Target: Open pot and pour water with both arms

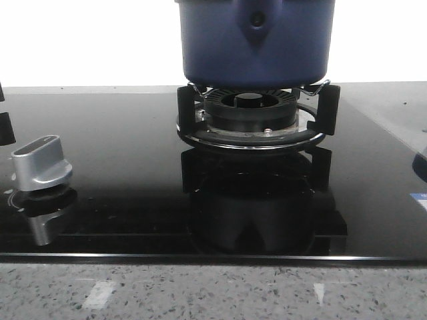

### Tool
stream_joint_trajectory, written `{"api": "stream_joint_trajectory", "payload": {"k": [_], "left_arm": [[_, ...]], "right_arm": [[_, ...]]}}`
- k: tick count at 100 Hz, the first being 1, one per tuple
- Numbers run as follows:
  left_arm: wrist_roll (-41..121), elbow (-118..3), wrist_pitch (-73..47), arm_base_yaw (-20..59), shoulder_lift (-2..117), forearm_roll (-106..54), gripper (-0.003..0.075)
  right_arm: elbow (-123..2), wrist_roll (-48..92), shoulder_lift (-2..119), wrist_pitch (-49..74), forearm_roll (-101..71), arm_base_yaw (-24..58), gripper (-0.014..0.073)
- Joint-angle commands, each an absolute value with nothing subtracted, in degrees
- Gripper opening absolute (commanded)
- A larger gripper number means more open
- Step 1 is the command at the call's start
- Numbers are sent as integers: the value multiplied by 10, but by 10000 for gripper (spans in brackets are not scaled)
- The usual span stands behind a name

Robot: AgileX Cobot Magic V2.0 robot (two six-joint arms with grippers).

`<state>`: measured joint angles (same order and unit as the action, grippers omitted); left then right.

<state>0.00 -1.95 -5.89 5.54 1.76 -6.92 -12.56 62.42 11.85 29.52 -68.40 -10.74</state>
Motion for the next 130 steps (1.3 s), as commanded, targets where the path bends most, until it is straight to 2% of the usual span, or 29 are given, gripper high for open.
{"api": "stream_joint_trajectory", "payload": {"k": [1,15,130], "left_arm": [[-11,-12,-19,34,0,-66,-20],[-18,20,-8,10,-18,-66,-20],[-19,18,-31,9,-18,-68,-20]], "right_arm": [[-140,629,122,278,-707,-106,-56],[-140,629,122,278,-707,-106,-56],[-140,629,122,255,-707,-106,-56]]}}
